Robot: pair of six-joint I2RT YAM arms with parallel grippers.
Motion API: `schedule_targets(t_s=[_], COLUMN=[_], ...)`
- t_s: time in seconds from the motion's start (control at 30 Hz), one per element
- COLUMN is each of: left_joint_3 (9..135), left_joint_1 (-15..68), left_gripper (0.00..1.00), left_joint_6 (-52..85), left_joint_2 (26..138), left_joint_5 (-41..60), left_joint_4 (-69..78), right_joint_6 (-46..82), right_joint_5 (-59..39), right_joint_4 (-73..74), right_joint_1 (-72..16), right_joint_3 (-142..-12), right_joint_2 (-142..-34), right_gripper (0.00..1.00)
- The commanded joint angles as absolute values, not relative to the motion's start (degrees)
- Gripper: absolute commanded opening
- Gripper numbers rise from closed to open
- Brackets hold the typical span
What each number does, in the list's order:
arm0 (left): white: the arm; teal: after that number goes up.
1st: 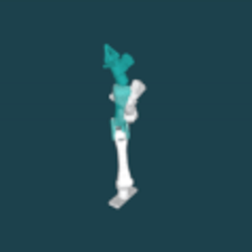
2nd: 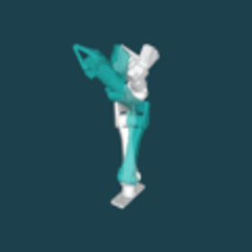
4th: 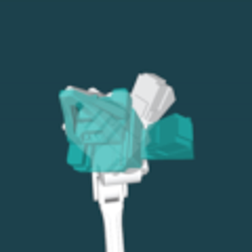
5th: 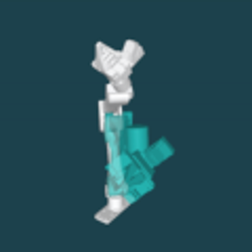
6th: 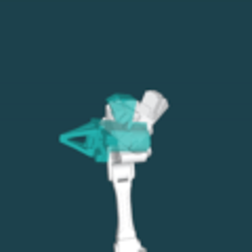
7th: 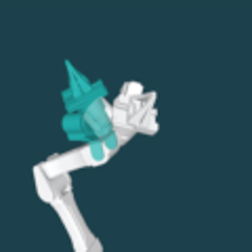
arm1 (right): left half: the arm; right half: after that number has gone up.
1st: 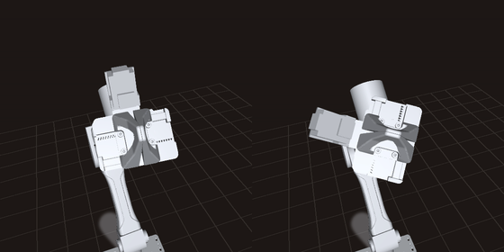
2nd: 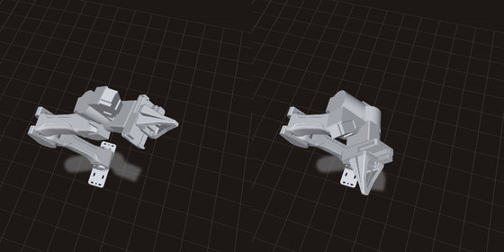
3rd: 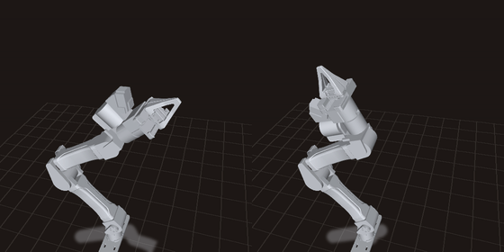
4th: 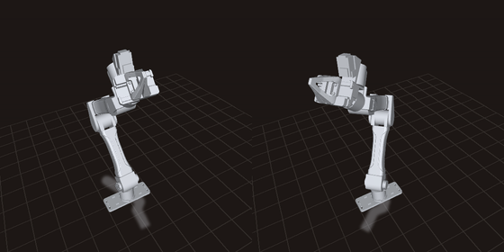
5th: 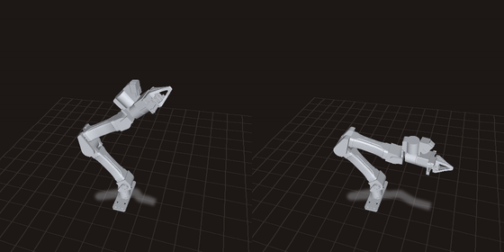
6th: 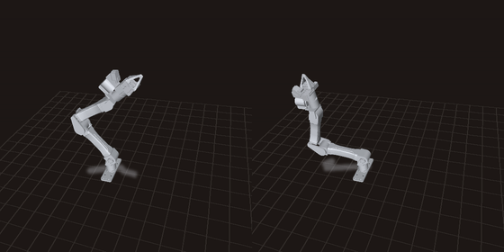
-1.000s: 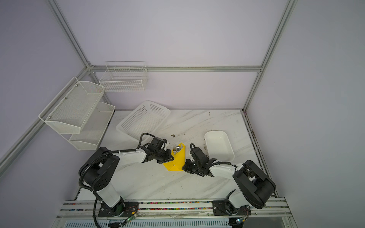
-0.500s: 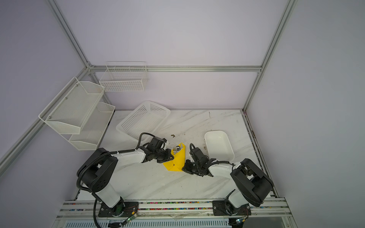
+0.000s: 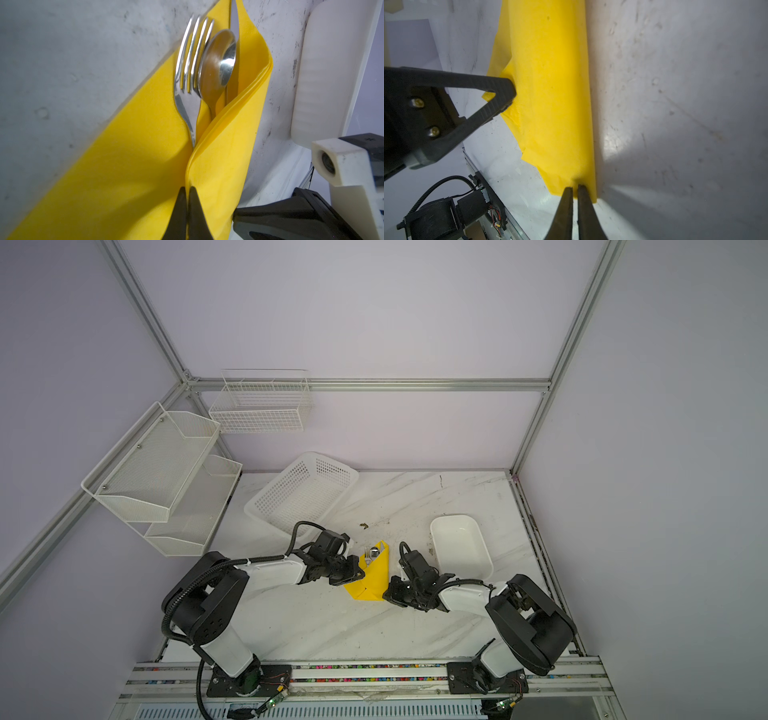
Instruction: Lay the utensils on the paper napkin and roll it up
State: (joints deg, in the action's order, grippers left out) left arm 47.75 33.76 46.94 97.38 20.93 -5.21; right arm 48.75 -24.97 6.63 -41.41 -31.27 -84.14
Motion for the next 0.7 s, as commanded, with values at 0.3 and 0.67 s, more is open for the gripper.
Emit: schedule_targets(t_s=[0.3, 0.67], left_joint_3=[46.62, 46.76], left_joint_1=[33.38, 33.42], left_gripper=[0.0, 0.0], left_joint_6=[47.2, 47.15], left_joint_2=[97.03, 96.97], left_joint_5=[21.18, 20.92], left_joint_4=[-3.08, -3.34], right_joint_6=[48.6, 46.9], right_joint_5=[-20.65, -16.15], right_joint_4=[5.37, 5.27], right_joint_1=[-41.22, -39.72], right_joint_3=[-33.98, -36.71], right_joint_2=[-80.95, -82.04], right_gripper=[0.12, 0.11])
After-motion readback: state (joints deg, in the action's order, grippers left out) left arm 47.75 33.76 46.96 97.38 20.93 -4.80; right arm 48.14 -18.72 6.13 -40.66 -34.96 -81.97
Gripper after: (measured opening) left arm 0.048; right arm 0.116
